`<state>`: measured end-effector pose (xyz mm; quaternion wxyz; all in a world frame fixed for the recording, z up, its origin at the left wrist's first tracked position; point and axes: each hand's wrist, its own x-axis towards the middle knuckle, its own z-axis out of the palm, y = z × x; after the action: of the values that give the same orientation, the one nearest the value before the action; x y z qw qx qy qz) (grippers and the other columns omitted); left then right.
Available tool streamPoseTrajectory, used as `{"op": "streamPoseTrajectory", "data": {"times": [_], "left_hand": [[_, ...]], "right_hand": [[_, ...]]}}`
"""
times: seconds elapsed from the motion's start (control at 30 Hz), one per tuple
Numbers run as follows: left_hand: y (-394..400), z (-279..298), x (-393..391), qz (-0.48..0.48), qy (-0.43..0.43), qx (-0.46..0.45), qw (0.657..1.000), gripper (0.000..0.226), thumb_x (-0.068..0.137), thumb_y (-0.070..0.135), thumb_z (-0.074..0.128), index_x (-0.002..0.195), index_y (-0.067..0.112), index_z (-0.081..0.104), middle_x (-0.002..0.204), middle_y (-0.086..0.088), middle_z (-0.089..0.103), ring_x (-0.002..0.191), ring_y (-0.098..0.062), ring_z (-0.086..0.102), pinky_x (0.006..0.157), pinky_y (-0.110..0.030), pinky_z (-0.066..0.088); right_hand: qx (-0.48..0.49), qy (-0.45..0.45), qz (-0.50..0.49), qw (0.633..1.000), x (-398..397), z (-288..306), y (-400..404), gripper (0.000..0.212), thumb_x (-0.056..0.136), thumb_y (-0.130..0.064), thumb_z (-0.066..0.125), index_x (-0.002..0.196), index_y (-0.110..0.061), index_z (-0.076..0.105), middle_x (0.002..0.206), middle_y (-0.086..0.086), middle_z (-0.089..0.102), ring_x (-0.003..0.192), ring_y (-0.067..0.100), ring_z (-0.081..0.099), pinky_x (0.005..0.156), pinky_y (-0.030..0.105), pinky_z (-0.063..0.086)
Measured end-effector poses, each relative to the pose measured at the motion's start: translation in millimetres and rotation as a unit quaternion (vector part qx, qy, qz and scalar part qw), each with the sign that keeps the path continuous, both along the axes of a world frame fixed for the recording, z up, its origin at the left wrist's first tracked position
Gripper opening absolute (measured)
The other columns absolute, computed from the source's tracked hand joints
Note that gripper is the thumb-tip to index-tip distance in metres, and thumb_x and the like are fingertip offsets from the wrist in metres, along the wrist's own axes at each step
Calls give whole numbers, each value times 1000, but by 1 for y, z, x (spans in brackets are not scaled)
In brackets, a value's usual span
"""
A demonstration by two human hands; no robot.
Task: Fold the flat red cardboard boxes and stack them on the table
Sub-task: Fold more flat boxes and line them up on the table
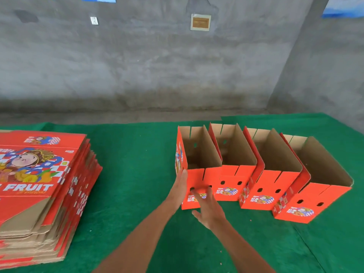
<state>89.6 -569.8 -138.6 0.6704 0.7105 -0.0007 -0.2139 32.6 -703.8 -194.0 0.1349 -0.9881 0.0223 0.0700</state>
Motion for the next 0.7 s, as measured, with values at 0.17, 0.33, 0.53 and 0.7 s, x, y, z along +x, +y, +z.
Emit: {"op": "streamPoseTrajectory", "data": {"times": [0.17,0.33,0.53,0.7], "left_hand": [[-20,2,19,-26,-10,-6,1000,53,111,54,18,159,33,29,157,5,45,146,-16,41,121,-45,27],[-44,8,26,-42,-9,-10,999,54,112,51,19,162,33,20,163,2,37,151,-20,34,126,-47,23],[-57,15,20,-31,-7,-18,999,51,114,43,18,160,24,25,160,-3,40,150,-22,36,126,-49,26],[-57,26,19,-39,-1,-29,999,47,114,41,18,158,27,25,155,-2,42,143,-21,41,119,-41,33]], "right_hand": [[-11,2,-20,1000,20,-11,-17,74,98,-43,65,157,-46,20,161,18,6,139,33,44,100,42,56],[-41,-10,-26,999,27,-11,-42,74,99,-42,64,157,-46,19,156,18,18,137,34,43,104,41,52],[-73,-11,-25,997,28,-13,-55,74,99,-42,63,158,-44,18,154,21,24,140,36,39,111,41,44],[-89,-4,-21,996,28,-10,-52,72,102,-40,58,160,-41,15,155,24,21,145,38,31,119,42,34]]}}
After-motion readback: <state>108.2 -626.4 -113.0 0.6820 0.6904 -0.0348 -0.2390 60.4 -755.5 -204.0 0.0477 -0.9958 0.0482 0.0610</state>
